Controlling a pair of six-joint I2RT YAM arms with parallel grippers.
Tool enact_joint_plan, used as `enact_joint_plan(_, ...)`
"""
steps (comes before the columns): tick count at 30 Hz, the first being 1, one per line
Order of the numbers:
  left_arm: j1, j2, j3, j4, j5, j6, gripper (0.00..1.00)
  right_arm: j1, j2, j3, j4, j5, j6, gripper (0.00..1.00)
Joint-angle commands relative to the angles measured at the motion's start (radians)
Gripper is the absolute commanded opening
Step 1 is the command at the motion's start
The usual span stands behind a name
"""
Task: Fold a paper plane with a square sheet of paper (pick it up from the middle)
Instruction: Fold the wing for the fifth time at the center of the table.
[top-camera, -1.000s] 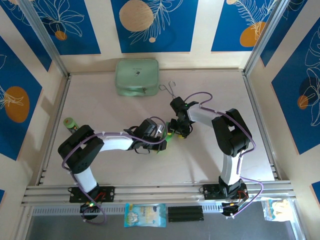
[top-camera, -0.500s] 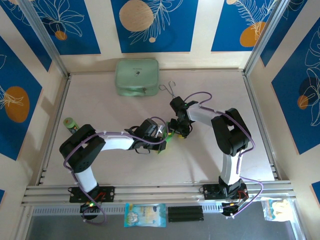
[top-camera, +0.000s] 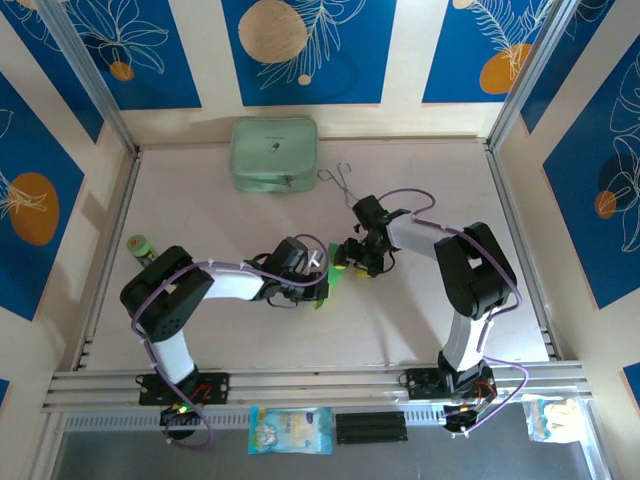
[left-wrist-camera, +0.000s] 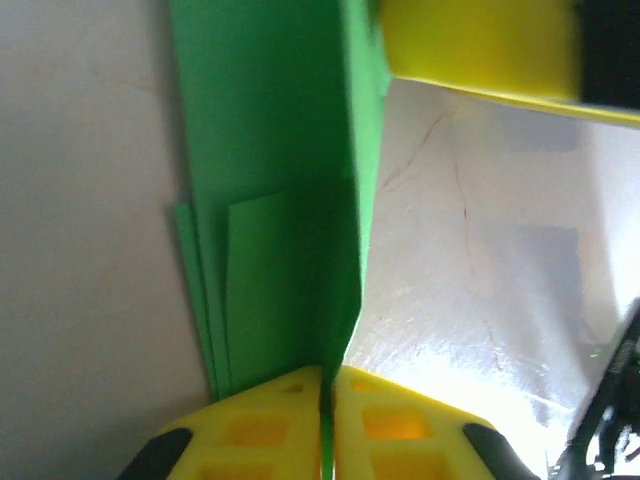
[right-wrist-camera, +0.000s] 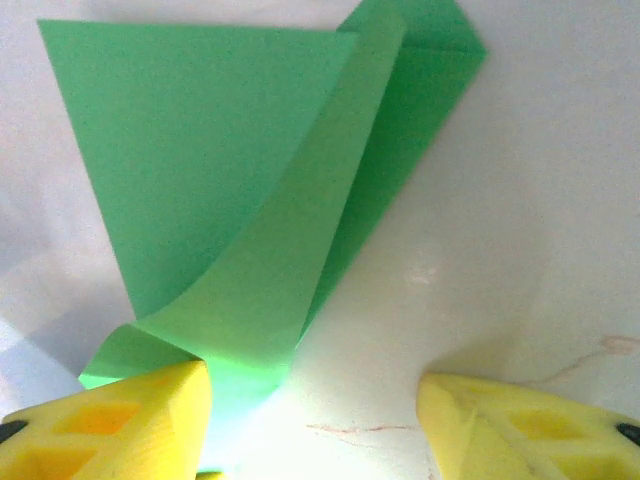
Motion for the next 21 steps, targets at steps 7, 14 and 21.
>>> enact_joint_plan(7, 0.038, 0.031, -0.058, 0.209, 0.126, -0.159, 0.08, 0.012, 0.039, -0.103, 0.172, -0.095, -0.166, 0.63)
enact_joint_plan(14, 0.047, 0.044, -0.072, 0.257, 0.14, -0.19, 0.08, 0.054, 0.091, -0.06, 0.145, -0.031, -0.174, 0.63)
enact_joint_plan(21, 0.049, 0.048, -0.077, 0.257, 0.138, -0.186, 0.09, 0.088, 0.157, 0.004, 0.092, 0.029, -0.116, 0.63)
